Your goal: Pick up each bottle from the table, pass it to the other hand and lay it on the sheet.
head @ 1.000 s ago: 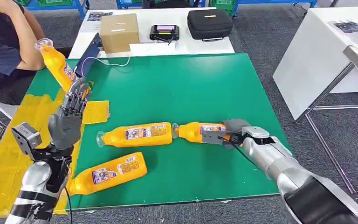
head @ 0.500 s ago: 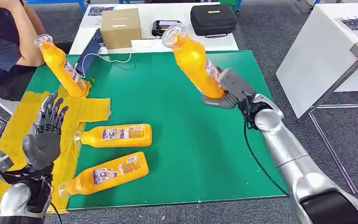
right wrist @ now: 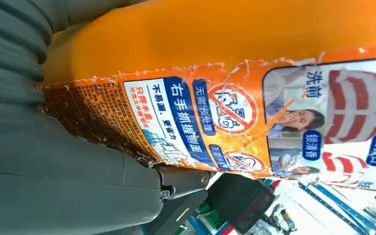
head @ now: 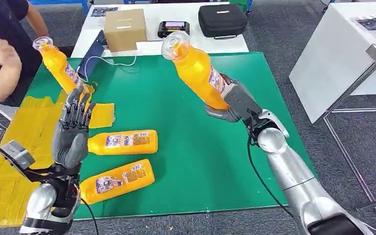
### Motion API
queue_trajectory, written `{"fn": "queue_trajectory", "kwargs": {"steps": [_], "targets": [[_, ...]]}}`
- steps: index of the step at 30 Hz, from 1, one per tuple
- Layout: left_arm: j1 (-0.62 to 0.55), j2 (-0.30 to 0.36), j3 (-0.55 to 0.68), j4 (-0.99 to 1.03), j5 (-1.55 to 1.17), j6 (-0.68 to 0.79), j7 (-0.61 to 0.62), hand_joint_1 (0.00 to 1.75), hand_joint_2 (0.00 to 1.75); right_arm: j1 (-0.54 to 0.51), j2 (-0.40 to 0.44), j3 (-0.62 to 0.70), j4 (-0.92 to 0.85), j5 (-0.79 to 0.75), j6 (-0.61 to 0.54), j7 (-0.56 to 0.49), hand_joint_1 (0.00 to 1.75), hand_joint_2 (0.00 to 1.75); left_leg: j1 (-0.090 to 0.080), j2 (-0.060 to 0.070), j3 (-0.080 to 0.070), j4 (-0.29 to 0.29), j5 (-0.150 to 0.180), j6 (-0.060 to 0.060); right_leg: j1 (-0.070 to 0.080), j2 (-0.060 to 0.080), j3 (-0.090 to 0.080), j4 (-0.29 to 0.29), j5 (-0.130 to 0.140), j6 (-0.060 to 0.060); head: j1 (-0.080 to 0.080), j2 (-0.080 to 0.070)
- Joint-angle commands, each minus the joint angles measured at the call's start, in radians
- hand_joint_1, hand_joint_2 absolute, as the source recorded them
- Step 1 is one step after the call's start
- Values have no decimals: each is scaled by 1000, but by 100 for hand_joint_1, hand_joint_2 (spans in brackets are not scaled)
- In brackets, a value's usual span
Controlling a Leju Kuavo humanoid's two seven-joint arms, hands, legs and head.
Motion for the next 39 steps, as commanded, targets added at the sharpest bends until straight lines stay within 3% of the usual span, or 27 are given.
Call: {"fn": "queue_trajectory", "kwargs": {"steps": [1, 4, 14, 15, 22, 26, 33, 39], "targets": [[-49, -34, -50, 45, -13, 43, -12, 0, 175, -58, 126, 79, 104, 0, -4, 10, 175, 175, 1, -1, 1, 0, -1, -1, 0, 6, 2, 0, 0, -1, 1, 0], [-44, -49, -60, 40, -1, 47, -30, 0, 175, -71, 192, 145, 147, 14, -21, 22, 175, 175, 1, 2, 4, 0, -2, -2, 0, 13, 3, 0, 0, -3, 0, 0], [-35, -53, -70, 58, 53, 8, -29, 0, 175, -76, 306, 283, 241, 50, -55, 41, 175, 175, 1, 2, 1, -1, -1, -1, 0, 8, 0, 1, 0, -2, 1, 0], [-34, -53, -70, 59, 54, 4, -28, 0, 175, -80, 308, 313, 251, 67, -59, 47, 175, 175, 2, 1, 4, 0, -2, -2, 1, 12, 2, 1, -1, -3, 0, 0], [-44, -42, -69, 67, 53, -15, -19, 0, 175, -77, 315, 383, 250, 103, -46, 66, 175, 175, 1, 0, 1, -1, -1, -1, 0, 6, 0, 1, -1, -2, 1, 0], [-45, -36, -52, 67, 4, 17, -3, 0, 175, -66, 305, 487, 211, 209, -18, 100, 175, 175, 2, -2, 2, 0, -1, -2, 0, 8, 1, 1, -1, -3, 1, 0], [-39, -25, -22, 84, -22, 1, -6, 0, 175, -33, 284, 615, 113, 256, 32, 111, 175, 175, 1, -1, 0, -1, 0, -1, 0, 4, -1, 1, -1, -1, 1, 0], [-54, -14, -36, 101, -54, -16, -8, 0, 175, -42, 274, 633, 93, 255, 34, 117, 175, 175, 1, -2, 0, -1, 0, -1, 0, 4, -1, 1, -1, -2, 1, 0]]}}
